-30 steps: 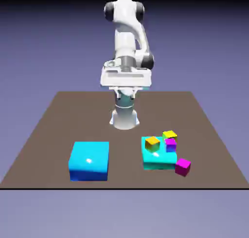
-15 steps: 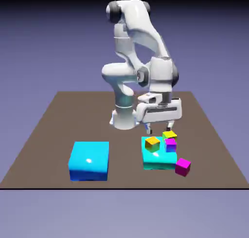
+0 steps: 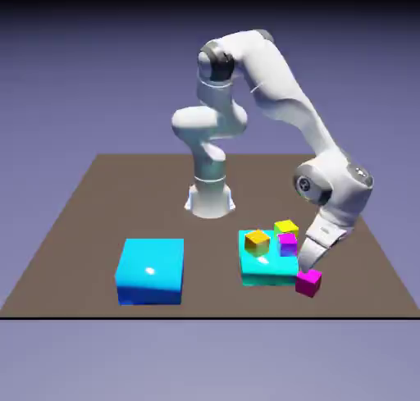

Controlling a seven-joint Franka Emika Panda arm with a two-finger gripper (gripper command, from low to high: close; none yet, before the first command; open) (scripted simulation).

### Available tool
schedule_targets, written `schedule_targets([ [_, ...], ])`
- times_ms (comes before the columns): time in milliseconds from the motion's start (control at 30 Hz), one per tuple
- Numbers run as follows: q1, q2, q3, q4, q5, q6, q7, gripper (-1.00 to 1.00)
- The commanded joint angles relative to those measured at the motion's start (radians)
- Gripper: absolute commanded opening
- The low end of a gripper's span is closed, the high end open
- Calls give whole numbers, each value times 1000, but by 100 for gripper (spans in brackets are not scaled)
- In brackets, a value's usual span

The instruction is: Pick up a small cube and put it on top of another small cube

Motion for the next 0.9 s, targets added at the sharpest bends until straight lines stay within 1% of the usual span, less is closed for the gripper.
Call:
schedule_targets([
  [0, 7, 36, -17, -8, -22, 42, 14, 0],
  [67, 20, 109, -50, -25, -66, 127, 43, 0],
  [100, 22, 116, -53, -27, -70, 135, 46, 0],
  [133, 22, 116, -53, -27, -70, 135, 46, -100],
  [167, 22, 116, -53, -27, -70, 135, 46, -100],
  [300, -29, -14, 13, 10, 4, -20, -6, -100],
  [533, -210, -265, 35, -59, 133, -163, -12, -100],
  [833, -174, -591, -102, -355, 358, -178, 55, -100],
  [867, -139, -585, -122, -377, 362, -155, 64, -100],
])
